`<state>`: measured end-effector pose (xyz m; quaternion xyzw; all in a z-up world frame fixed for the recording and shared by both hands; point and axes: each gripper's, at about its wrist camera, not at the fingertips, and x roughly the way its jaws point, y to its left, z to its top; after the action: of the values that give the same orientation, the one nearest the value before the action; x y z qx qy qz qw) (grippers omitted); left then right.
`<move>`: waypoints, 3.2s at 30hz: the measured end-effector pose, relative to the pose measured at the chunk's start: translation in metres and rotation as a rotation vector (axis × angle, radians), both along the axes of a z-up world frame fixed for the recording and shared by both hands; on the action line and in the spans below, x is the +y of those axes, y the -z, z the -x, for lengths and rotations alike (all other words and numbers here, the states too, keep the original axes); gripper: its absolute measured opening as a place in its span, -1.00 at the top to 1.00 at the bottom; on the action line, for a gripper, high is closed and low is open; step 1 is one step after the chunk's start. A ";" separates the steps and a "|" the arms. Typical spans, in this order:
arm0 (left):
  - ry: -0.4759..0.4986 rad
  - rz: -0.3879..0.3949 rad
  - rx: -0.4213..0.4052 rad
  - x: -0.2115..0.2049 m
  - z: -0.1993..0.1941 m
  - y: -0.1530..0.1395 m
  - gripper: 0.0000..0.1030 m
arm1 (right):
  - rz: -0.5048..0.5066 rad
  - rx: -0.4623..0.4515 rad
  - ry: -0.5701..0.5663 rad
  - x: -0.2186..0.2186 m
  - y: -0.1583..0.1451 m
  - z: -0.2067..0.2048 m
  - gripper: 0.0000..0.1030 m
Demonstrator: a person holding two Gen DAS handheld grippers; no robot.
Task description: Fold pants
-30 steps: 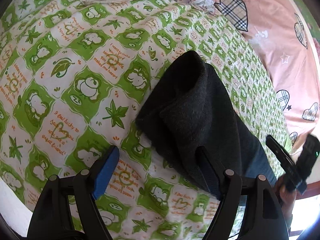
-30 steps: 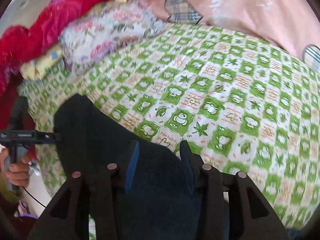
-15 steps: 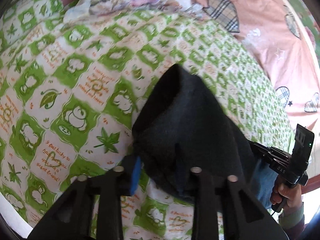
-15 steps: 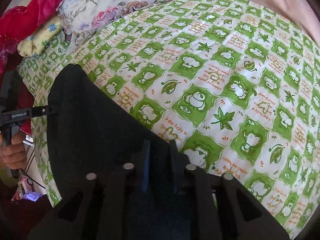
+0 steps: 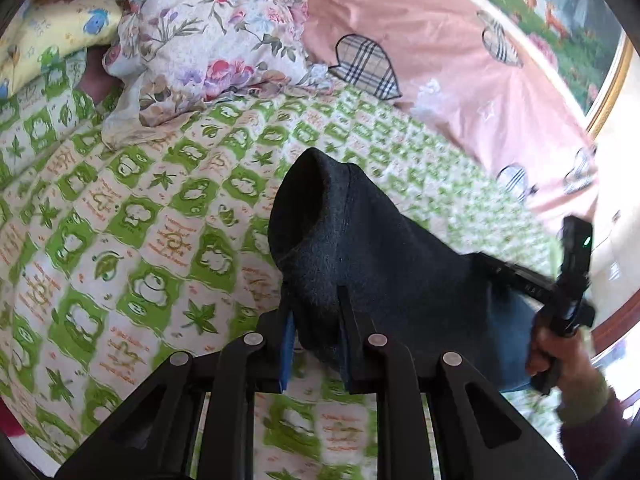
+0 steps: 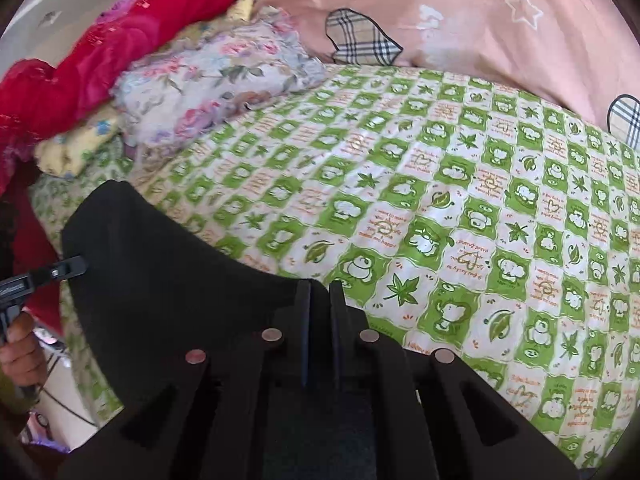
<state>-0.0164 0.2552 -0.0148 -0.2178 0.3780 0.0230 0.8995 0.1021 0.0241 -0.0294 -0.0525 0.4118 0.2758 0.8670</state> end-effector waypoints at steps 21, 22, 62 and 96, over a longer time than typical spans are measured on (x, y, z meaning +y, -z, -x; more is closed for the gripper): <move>0.032 -0.276 0.010 -0.025 0.018 -0.015 0.02 | -0.114 -0.068 0.259 -0.079 -0.017 0.056 0.23; 0.051 -0.269 0.000 -0.031 0.017 -0.019 -0.01 | -0.123 -0.064 0.290 -0.091 -0.019 0.064 0.23; 1.130 -0.507 0.021 -0.402 -0.046 0.018 -0.07 | -0.373 -0.013 0.901 -0.350 0.004 0.198 0.23; 1.250 -0.570 0.011 -0.409 -0.028 0.023 0.80 | -0.367 0.011 0.964 -0.360 0.017 0.213 0.88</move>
<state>0.0118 -0.1539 -0.0381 0.2865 0.4164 -0.4007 0.7642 -0.1113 -0.3360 -0.0467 0.2976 0.3386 -0.0872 0.8884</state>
